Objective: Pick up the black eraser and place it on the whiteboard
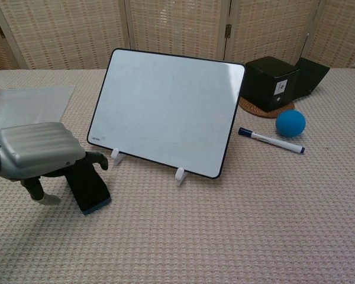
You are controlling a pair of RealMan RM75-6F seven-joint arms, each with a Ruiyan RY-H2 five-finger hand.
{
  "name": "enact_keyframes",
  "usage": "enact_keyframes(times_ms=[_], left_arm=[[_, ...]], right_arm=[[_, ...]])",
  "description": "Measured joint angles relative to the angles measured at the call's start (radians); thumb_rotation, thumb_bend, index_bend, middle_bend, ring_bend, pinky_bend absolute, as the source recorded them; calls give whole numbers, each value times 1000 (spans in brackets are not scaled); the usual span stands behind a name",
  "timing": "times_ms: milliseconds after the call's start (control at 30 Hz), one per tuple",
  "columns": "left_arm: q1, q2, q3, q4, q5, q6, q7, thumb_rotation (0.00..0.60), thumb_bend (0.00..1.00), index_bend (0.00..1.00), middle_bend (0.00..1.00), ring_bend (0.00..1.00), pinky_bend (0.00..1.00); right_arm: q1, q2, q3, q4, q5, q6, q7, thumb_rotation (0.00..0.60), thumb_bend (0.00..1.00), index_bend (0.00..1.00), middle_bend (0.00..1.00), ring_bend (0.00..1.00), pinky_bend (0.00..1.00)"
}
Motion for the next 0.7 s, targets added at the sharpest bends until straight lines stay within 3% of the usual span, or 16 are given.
enact_keyframes(times_ms=[467, 700], left_arm=[[-49, -30, 35, 36, -56, 5, 33, 600, 234, 309, 1000, 1000, 1000], [-58, -40, 56, 50, -66, 20, 40, 600, 233, 482, 1000, 1000, 1000]], right_arm=[[6, -1, 5, -4, 23, -9, -6, 600, 334, 0, 0, 0, 0], [6, 0, 3, -4, 22, -6, -6, 600, 335, 0, 0, 0, 0]])
